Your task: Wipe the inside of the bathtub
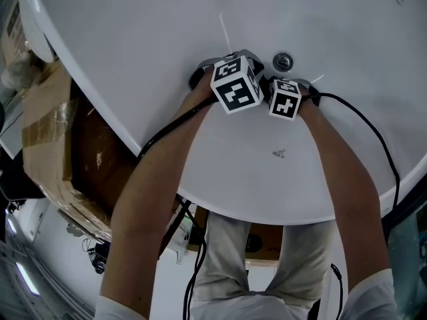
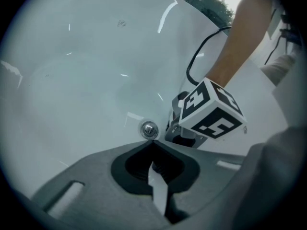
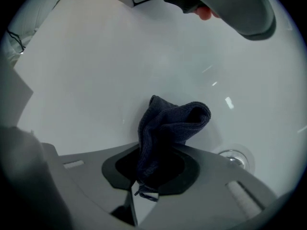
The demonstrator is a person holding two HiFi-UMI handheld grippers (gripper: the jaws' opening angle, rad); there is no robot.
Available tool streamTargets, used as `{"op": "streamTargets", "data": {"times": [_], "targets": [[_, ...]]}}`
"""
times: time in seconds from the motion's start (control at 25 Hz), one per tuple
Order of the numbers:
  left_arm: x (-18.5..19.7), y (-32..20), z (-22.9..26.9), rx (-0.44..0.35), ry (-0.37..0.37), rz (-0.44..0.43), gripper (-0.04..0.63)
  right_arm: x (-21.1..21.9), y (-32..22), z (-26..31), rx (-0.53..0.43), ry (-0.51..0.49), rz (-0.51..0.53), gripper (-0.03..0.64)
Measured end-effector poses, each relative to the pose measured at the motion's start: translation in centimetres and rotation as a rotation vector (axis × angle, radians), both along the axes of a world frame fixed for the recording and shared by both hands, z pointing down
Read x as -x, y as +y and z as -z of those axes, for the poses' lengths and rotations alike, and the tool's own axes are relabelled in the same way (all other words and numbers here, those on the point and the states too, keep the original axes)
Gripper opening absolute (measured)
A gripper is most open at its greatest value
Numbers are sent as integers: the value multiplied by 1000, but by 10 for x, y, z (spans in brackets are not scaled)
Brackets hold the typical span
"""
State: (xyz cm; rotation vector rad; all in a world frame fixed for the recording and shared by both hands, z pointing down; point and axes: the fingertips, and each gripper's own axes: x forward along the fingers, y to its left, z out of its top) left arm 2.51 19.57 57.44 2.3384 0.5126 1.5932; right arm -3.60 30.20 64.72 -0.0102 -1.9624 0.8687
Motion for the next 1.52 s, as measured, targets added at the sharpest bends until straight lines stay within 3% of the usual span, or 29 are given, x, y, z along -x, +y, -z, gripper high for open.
{"op": "streamTargets", "data": {"times": [0.2,0.52,1.04,1.52], "targets": [[4,1,-1,5,-14,-1,-2,5,9,16,16,-61,64,71],[16,14,-1,-7,-41,-110,-2,7,18,34,12,-91,95,71],[13,50,20,73,-61,-116,-2,9,47,81,68,-158,106,71],[11,67,31,98,-61,-107,-2,18,68,130,59,-245,218,71]]}}
